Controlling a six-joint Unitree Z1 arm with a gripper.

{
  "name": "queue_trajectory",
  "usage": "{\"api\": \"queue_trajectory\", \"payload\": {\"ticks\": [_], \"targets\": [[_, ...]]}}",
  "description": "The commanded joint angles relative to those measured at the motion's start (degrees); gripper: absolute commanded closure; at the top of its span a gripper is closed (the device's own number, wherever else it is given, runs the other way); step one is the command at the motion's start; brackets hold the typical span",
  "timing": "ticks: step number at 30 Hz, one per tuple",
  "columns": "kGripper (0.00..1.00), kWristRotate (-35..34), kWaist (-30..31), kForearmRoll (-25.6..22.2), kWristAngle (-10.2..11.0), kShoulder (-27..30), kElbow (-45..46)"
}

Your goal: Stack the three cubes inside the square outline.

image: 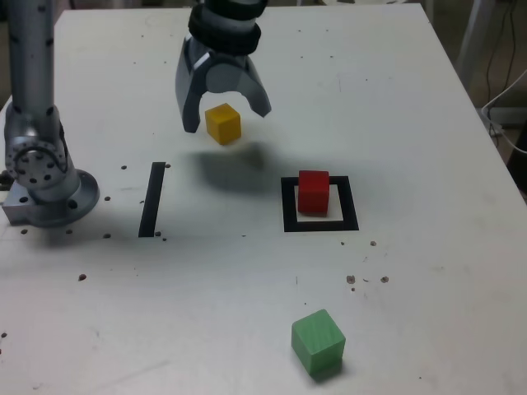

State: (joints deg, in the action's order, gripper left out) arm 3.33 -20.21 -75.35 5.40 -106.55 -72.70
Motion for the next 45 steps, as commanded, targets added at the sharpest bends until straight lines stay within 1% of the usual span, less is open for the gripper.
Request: {"api": "queue_trajectory", "payload": {"ticks": [1, 7, 12, 20, 27, 38, 45], "targets": [[0.01, -0.12, -1.06, 0.14, 0.16, 0.24, 0.12], [0.01, -0.11, -4.04, 0.42, 0.30, 0.01, 0.46], [0.02, 0.07, -5.94, 1.07, 0.07, -1.30, 0.23], [0.03, 1.20, -8.31, 2.72, -1.04, -5.31, -0.98], [0.07, 2.29, -9.37, 3.35, -2.07, -7.87, -1.67], [0.17, 3.64, -10.12, 3.66, -3.74, -9.25, -1.85], [0.28, 5.11, -10.13, 3.69, -4.91, -10.31, -2.20]]}}
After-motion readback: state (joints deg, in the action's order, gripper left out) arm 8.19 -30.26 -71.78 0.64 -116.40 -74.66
